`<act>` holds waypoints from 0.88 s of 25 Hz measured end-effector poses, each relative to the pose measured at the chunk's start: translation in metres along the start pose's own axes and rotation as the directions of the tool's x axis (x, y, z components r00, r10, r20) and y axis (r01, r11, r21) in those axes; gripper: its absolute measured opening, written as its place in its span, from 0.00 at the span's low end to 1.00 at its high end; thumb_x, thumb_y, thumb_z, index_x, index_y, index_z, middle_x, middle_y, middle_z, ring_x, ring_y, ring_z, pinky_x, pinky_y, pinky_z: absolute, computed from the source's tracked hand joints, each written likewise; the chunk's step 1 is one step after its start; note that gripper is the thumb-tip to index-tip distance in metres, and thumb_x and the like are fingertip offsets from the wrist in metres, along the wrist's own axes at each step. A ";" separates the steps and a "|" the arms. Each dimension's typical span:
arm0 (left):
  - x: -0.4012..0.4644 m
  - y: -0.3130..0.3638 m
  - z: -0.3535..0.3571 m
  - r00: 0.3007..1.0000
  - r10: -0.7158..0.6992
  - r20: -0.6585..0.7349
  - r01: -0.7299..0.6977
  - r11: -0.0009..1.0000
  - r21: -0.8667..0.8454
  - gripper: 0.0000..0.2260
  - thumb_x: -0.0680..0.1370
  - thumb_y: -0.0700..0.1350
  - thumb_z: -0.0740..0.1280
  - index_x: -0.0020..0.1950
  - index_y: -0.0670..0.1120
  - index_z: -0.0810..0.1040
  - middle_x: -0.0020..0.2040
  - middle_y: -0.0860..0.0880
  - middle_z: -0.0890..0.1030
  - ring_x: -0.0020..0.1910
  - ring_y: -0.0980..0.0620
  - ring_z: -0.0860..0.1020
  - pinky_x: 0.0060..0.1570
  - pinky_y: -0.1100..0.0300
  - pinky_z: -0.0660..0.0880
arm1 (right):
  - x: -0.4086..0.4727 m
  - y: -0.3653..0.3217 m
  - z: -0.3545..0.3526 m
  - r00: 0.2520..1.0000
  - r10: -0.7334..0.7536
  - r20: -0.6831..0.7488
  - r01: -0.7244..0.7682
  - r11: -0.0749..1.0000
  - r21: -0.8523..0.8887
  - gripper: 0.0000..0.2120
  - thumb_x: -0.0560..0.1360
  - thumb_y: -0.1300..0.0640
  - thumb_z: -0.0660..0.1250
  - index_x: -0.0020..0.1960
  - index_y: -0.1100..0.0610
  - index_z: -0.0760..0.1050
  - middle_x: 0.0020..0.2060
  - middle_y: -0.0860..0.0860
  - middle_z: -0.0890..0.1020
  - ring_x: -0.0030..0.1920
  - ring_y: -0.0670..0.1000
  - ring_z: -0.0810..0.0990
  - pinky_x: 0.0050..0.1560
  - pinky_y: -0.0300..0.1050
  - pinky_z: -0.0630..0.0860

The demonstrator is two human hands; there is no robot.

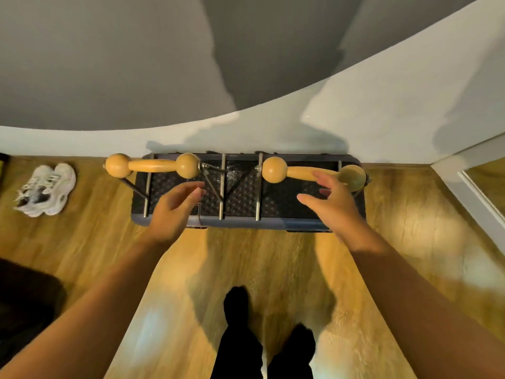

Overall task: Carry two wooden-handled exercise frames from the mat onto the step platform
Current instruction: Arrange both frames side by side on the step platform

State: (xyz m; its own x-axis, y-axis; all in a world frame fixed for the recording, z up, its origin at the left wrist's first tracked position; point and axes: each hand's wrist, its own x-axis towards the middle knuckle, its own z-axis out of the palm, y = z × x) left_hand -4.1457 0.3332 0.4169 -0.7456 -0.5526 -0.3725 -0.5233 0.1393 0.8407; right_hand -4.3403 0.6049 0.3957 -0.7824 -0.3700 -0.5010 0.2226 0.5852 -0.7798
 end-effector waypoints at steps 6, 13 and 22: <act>0.005 0.037 -0.066 0.989 0.144 -0.026 -0.135 0.968 0.214 0.16 0.84 0.53 0.65 0.72 0.53 0.77 0.64 0.55 0.81 0.58 0.66 0.79 0.48 0.75 0.75 | 0.009 -0.079 -0.002 0.945 -0.297 0.136 0.326 0.858 -0.398 0.41 0.70 0.48 0.81 0.78 0.43 0.65 0.74 0.50 0.72 0.73 0.56 0.69 0.68 0.59 0.71; 0.072 0.009 -0.117 0.966 0.175 0.192 -0.259 0.701 0.665 0.33 0.76 0.66 0.67 0.79 0.57 0.66 0.76 0.47 0.73 0.73 0.41 0.70 0.69 0.39 0.71 | 0.044 -0.080 0.010 0.948 -0.270 0.168 0.305 0.617 -0.725 0.51 0.68 0.43 0.81 0.83 0.45 0.56 0.81 0.54 0.63 0.81 0.62 0.54 0.75 0.64 0.58; 0.162 -0.053 -0.132 0.933 0.046 0.358 -0.307 0.622 0.721 0.54 0.67 0.67 0.77 0.81 0.69 0.41 0.83 0.48 0.61 0.80 0.37 0.62 0.73 0.34 0.65 | 0.088 -0.028 0.035 0.981 -0.112 0.159 0.193 0.458 -0.868 0.61 0.62 0.36 0.82 0.84 0.46 0.50 0.83 0.59 0.51 0.82 0.66 0.42 0.73 0.78 0.54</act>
State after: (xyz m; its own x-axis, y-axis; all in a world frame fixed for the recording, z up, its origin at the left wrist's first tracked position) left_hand -4.1847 0.1281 0.3641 -0.8670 -0.2152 -0.4495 -0.3941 0.8482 0.3539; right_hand -4.3947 0.5308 0.3605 -0.7000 -0.5432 -0.4636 -0.5539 0.8227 -0.1277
